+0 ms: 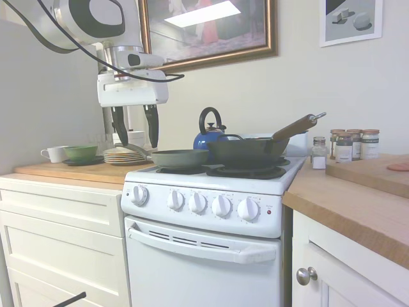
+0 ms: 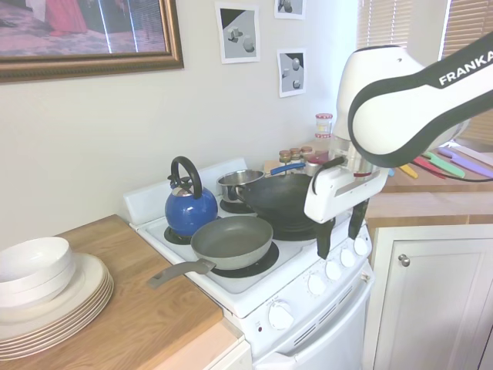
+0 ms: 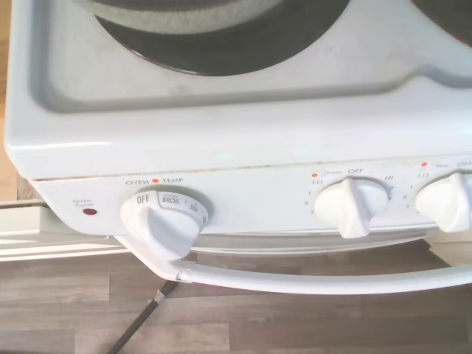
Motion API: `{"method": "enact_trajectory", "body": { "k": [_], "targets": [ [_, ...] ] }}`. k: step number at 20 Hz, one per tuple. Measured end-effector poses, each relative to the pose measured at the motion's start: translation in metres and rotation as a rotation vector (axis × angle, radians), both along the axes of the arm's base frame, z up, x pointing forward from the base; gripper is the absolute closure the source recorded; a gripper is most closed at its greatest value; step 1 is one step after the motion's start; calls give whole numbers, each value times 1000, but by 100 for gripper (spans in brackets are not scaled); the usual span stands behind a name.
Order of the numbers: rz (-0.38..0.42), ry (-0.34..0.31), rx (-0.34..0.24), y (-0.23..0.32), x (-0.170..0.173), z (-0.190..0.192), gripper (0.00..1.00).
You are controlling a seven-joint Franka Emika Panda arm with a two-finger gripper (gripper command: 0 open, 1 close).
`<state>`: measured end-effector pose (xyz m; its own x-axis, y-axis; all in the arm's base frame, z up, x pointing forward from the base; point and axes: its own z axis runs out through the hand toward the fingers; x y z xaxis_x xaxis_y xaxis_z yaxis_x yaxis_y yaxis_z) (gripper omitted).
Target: Turn on the stove on the top right
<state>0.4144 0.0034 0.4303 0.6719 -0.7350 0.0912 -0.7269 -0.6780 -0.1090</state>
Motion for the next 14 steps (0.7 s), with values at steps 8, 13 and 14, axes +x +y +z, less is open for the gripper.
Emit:
{"method": "enact_trajectory", "body": {
  "k": [8,13,14],
  "targets": [
    [7,26,-26,-6,-4,-21,0],
    [-14,48,-55,-33,5,-58,0],
    [-20,51,-56,-41,7,-66,0]
  ]
}}
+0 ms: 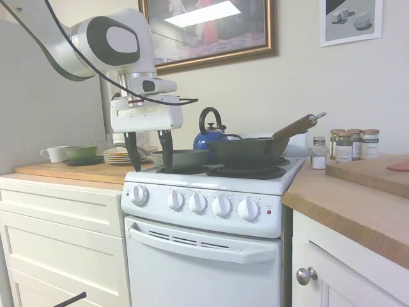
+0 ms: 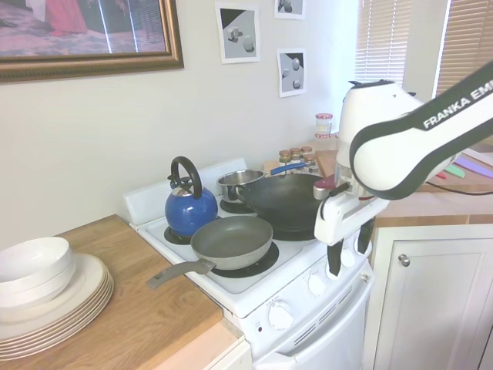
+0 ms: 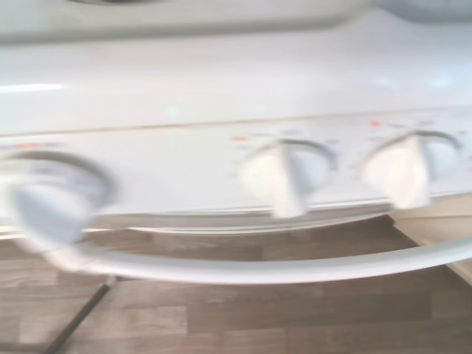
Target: Turn on the stove on the top right
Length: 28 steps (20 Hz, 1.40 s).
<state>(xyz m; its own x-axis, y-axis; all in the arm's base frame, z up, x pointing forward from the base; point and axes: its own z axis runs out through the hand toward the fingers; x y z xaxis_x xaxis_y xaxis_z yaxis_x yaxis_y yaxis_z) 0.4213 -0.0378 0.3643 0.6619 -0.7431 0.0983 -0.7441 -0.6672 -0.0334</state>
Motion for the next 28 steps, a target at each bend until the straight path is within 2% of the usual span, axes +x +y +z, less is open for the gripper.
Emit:
{"method": "enact_trajectory", "body": {
  "k": [4,8,9,17,28],
  "targets": [
    [-22,13,2,-34,8,-24,0],
    [-37,29,5,-72,23,-33,0],
    [-38,35,3,-78,27,-36,100],
    [-20,59,-9,-90,51,-50,100],
    [-28,48,-24,-102,51,-50,100]
  ]
}}
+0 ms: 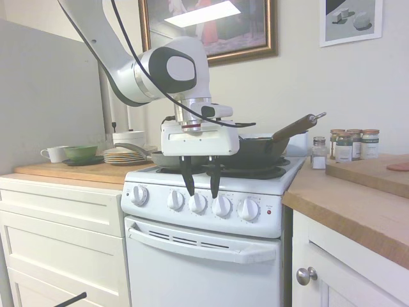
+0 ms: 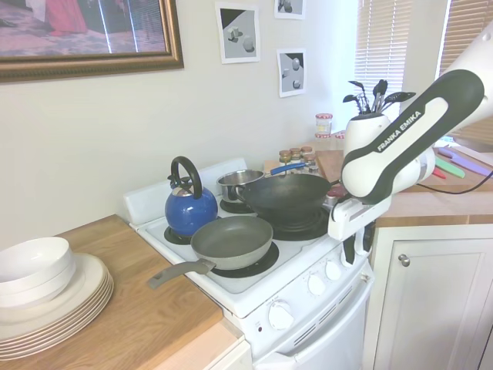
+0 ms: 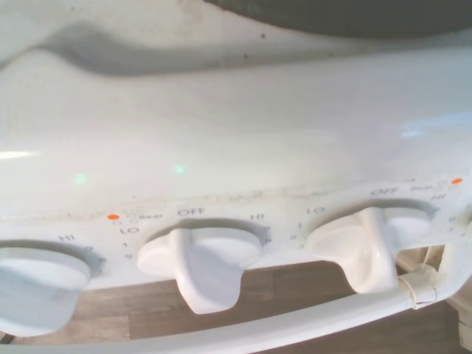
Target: Turn on the stove on the top right
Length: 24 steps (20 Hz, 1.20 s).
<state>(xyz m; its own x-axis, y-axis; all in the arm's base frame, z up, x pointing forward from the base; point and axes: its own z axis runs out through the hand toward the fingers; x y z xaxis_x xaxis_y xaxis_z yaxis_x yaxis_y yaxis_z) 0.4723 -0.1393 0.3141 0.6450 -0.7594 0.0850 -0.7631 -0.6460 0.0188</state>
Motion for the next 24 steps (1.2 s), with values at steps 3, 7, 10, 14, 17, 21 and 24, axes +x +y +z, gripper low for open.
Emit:
{"method": "enact_trajectory", "body": {
  "k": [3,7,10,14,17,21,24],
  "targets": [
    [3,-4,-5,-1,1,-2,100],
    [3,-6,-9,-3,1,-2,100],
    [1,-11,-11,-5,1,-3,100],
    [-5,-16,-16,-10,0,-3,100],
    [-7,-19,-18,-11,1,-2,100],
    [-13,-30,-24,-16,6,-2,100],
    [-19,-30,-28,-21,14,-7,100]
  ]
}}
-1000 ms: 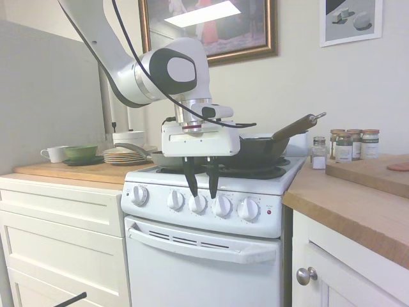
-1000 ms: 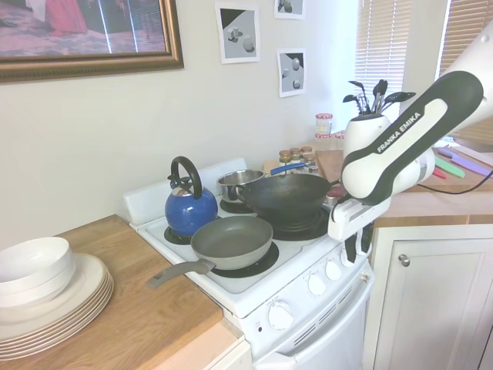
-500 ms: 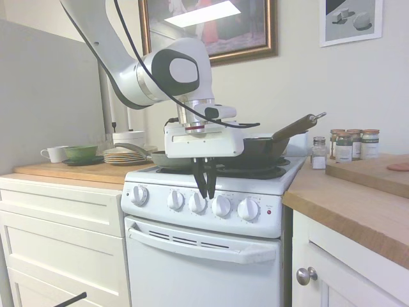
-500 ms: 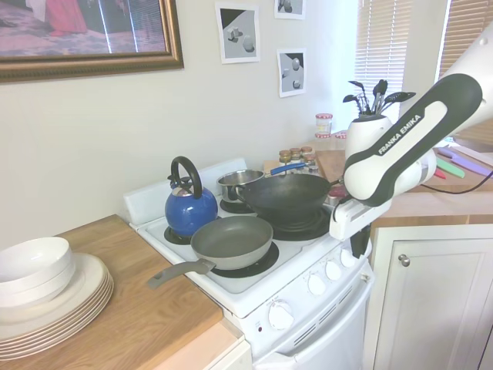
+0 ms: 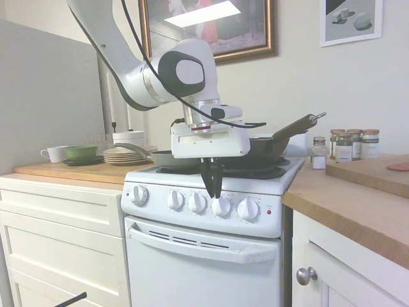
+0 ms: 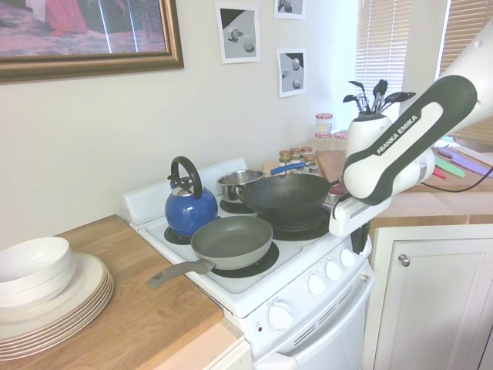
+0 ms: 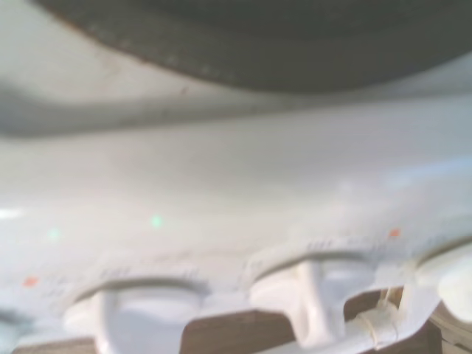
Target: Turn on the stove on the top right
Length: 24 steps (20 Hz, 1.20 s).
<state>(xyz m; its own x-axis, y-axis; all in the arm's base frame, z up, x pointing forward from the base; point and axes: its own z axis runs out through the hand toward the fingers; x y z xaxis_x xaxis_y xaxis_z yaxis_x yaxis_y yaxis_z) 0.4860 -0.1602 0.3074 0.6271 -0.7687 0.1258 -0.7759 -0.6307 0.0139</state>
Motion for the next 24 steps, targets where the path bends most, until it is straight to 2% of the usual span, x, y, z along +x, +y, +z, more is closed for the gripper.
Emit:
{"method": "enact_trajectory", "body": {
  "k": [9,24],
  "targets": [
    [0,1,-9,-5,21,-9,100],
    [2,22,-2,16,25,-18,100]
  ]
}}
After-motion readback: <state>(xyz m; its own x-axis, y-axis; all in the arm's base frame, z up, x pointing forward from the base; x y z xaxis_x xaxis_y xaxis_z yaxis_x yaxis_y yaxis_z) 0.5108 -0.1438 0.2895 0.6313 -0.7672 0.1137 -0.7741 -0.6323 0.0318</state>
